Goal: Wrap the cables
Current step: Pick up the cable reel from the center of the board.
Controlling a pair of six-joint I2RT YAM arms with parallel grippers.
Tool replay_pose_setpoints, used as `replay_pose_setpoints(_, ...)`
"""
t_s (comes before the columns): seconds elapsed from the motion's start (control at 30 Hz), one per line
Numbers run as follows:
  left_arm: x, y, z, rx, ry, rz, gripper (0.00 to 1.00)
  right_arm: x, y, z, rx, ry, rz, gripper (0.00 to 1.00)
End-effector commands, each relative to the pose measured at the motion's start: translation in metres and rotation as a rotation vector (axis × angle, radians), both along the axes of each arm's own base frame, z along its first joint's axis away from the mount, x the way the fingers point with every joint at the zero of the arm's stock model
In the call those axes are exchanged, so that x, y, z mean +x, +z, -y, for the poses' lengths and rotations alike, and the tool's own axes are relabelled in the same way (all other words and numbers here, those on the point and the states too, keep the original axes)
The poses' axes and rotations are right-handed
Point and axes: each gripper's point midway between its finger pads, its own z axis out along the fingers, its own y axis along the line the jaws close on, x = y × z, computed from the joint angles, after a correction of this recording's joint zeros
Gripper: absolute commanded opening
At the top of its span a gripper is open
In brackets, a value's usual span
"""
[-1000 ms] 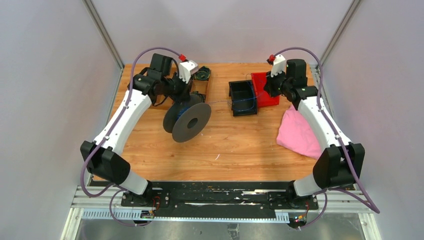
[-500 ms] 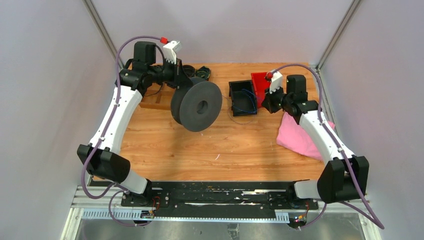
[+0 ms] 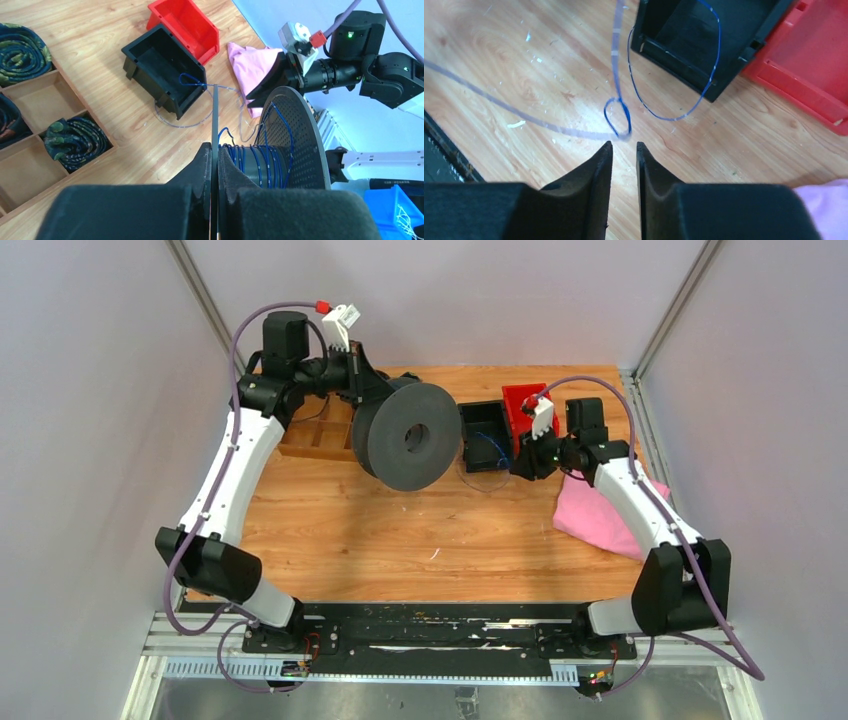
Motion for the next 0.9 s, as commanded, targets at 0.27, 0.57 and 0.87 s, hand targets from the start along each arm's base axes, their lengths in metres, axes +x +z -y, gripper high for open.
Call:
replay_pose_setpoints(0.27, -0.014, 0.063, -0.012, -0.044, 0.071, 0.181, 0.00, -0.037, 0.089, -0.026, 0.148, 0.250, 0.131, 0.55)
replay_pose_setpoints(0.57, -0.027, 0.088, -0.008, -0.170, 0.091, 0.166, 0.00, -0.007, 0.101, -0.098, 0.467, 0.408, 0.225, 0.58)
replay_pose_setpoints(0.87, -0.034, 0.096, -0.008, -0.261, 0.104, 0.132, 0.00, -0.019, 0.066, -0.157, 0.638, 0.516, 0.102, 0.64)
